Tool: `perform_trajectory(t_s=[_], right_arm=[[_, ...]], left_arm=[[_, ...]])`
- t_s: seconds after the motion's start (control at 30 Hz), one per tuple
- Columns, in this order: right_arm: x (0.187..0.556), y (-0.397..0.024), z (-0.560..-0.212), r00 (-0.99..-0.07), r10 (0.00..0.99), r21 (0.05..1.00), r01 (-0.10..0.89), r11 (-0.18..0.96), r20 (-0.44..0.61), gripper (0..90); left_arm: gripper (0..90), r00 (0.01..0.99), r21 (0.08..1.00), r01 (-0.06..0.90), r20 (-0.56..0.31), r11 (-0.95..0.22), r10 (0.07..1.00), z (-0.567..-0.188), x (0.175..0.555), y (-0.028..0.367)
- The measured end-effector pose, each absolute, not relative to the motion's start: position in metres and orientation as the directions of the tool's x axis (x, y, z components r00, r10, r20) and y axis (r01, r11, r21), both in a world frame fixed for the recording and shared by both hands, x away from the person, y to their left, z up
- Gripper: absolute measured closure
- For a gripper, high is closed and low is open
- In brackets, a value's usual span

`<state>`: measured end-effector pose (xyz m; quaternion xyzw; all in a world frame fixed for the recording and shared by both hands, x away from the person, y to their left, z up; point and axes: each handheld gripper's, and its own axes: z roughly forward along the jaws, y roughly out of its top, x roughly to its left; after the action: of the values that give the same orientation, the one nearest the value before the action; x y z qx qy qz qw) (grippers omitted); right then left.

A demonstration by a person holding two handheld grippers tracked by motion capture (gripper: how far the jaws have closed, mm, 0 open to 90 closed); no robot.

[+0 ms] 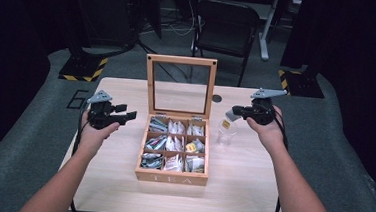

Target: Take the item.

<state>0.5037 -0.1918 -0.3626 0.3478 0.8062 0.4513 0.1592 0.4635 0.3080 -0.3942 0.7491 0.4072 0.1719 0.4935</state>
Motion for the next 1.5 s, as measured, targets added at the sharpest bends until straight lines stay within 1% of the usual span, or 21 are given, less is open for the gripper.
perform_trajectory(t_s=[0.27, 0.67, 0.93, 1.5], right_arm=[[0.505, -0.194, -0.372, -0.699, 0.714, 0.825, 0.429, 0.367, 0.046, 86.2], [0.503, -0.197, -0.392, -0.686, 0.724, 0.816, 0.458, 0.352, 0.072, 85.9], [0.505, -0.195, -0.403, -0.685, 0.724, 0.802, 0.474, 0.364, 0.076, 85.7], [0.508, -0.187, -0.414, -0.693, 0.717, 0.790, 0.480, 0.380, 0.077, 85.7]], left_arm=[[41.1, 0.605, 0.879, 0.441, -0.142, -0.180, 0.784, -0.394, 0.462, 0.309], [41.1, 0.598, 0.879, 0.443, -0.146, -0.174, 0.788, -0.394, 0.463, 0.309], [41.1, 0.600, 0.879, 0.442, -0.142, -0.178, 0.788, -0.394, 0.462, 0.310], [41.1, 0.601, 0.878, 0.444, -0.143, -0.179, 0.786, -0.394, 0.462, 0.310]])
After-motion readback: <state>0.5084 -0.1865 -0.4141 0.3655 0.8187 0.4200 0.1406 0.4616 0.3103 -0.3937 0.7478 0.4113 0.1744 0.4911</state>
